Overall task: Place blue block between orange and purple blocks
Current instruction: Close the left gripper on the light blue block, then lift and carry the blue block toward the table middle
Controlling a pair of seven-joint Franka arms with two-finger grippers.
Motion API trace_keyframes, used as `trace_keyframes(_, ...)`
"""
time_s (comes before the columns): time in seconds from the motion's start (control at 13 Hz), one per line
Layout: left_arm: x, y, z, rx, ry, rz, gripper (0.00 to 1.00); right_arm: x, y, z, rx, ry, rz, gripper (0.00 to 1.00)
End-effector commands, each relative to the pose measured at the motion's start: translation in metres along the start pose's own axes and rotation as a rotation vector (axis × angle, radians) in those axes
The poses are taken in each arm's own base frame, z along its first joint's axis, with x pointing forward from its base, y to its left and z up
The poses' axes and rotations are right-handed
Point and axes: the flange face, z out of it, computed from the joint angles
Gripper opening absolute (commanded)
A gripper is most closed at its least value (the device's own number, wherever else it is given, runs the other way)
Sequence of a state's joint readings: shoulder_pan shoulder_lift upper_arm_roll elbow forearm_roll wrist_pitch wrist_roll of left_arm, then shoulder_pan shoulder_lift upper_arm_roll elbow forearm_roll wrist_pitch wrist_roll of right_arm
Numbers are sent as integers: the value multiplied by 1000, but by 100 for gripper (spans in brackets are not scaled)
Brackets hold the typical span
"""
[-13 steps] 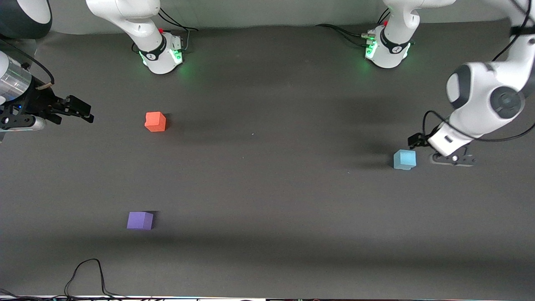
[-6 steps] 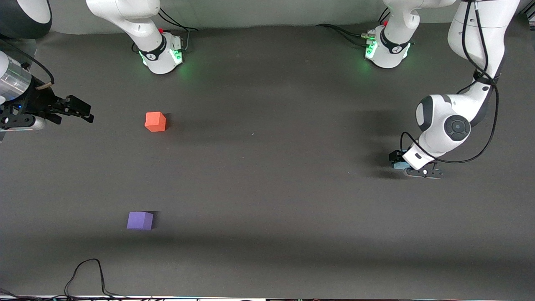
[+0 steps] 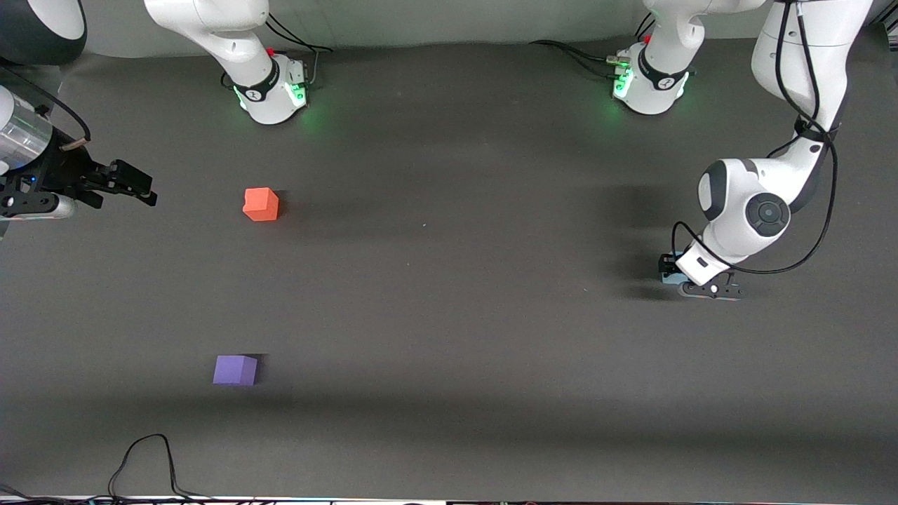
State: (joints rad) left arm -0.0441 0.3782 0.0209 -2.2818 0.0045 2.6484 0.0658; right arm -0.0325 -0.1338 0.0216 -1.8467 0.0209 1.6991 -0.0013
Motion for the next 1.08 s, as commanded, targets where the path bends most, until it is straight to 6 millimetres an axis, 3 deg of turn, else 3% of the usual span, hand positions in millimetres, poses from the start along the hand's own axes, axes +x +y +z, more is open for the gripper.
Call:
trace_keyframes(0.0, 2, 1, -15, 2, 15, -15, 53, -9, 1, -4, 26, 5, -13, 100)
trace_keyframes(0.08, 5, 0, -28, 2, 27, -13, 53, -9, 2, -4, 27, 7, -11, 100)
trace_keyframes(0.31, 27, 2, -107, -2, -23, -5, 53, -9, 3, -4, 27, 5, -10, 100)
trace_keyframes(0.38, 36, 9, -135, -4, -31, -7, 53, -9, 3, -4, 25, 5, -10, 100)
trace_keyframes(0.54, 54, 46, -188, 1, -67, -20, 53, -9, 3, -4, 25, 5, -10, 100)
trace_keyframes(0.69, 68, 107, -232, 10, -90, -41, 53, -9, 3, -4, 27, 5, -10, 100)
trace_keyframes(0.77, 71, 145, -241, 17, -91, -57, 53, -9, 2, -4, 27, 5, -11, 100)
trace_keyframes(1.0, 63, 276, -239, 25, -58, -134, 53, -9, 2, -4, 27, 5, -11, 100)
